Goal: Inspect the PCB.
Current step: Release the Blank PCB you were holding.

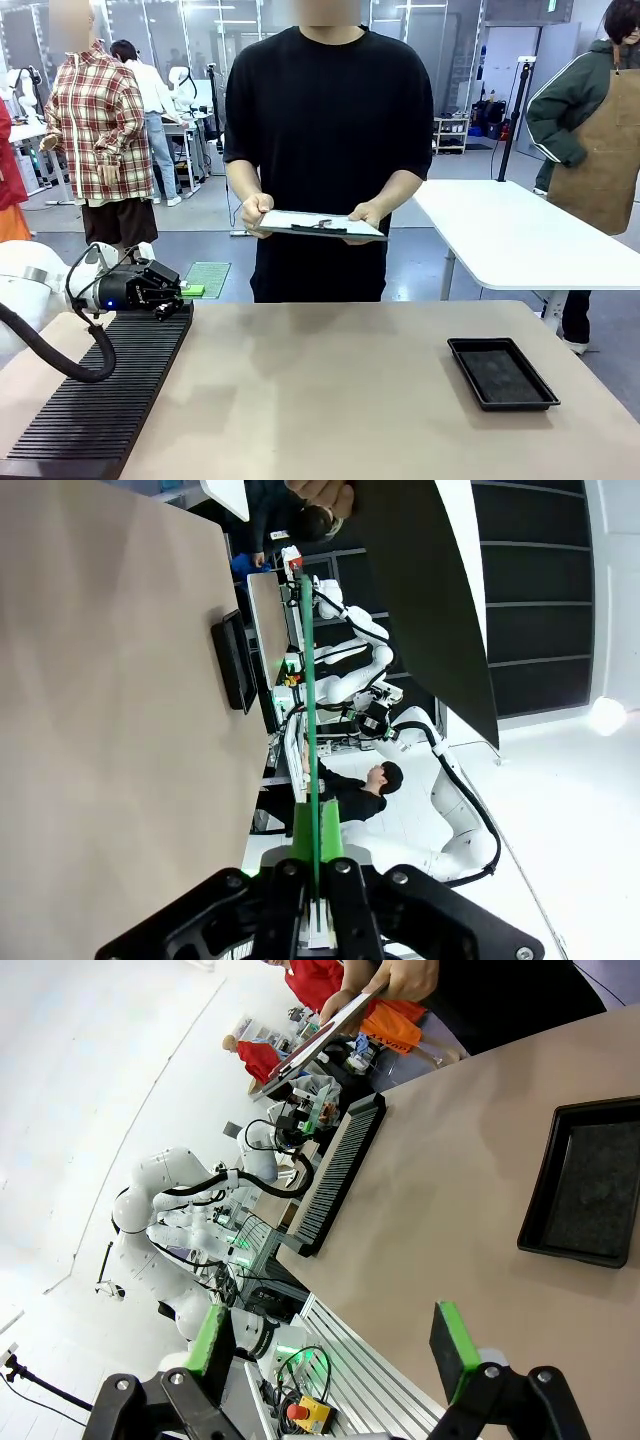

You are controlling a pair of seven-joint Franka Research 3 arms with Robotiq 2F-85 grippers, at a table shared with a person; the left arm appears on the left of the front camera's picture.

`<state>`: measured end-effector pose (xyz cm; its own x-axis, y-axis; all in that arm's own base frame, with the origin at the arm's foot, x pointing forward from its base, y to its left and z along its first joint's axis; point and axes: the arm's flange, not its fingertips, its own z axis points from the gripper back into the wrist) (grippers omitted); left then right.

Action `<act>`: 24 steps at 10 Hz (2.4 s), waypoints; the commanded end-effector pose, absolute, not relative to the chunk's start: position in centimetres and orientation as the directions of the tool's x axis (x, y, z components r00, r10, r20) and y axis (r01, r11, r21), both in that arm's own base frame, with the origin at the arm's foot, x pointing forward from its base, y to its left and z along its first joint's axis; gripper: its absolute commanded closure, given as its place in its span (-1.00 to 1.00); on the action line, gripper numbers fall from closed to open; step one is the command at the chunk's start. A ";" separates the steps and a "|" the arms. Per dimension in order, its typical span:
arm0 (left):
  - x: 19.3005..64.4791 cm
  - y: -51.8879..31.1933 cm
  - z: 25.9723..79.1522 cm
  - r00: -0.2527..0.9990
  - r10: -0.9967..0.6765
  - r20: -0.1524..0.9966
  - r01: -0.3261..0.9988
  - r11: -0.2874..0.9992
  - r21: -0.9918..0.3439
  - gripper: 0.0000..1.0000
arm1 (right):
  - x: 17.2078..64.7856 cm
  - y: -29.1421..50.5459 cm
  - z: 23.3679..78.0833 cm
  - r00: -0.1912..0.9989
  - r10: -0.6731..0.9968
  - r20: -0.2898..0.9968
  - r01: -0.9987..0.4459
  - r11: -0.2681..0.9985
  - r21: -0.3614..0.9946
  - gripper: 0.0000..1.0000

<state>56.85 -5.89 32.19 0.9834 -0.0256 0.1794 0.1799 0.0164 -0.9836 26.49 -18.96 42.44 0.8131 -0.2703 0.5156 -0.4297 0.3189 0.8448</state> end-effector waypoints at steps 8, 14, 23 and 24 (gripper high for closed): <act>56.8 -5.9 32.2 0.984 -0.037 0.176 0.177 0.024 -0.984 0.95 | 26.5 -19.0 42.5 0.803 -0.268 0.533 -0.448 0.319 0.835 -1.00; 56.8 -5.9 32.2 0.984 -0.037 0.176 0.177 0.024 -0.984 0.95 | 26.5 -19.0 42.5 0.803 -0.268 0.533 -0.448 0.319 0.835 -1.00; 56.8 -5.9 32.2 0.984 -0.037 0.176 0.177 0.024 -0.984 0.95 | 26.5 -19.0 42.5 0.803 -0.268 0.533 -0.448 0.319 0.835 -1.00; 56.8 -5.9 32.2 0.984 -0.037 0.176 0.177 0.024 -0.984 0.95 | 26.5 -19.0 42.5 0.803 -0.268 0.533 -0.448 0.319 0.835 -1.00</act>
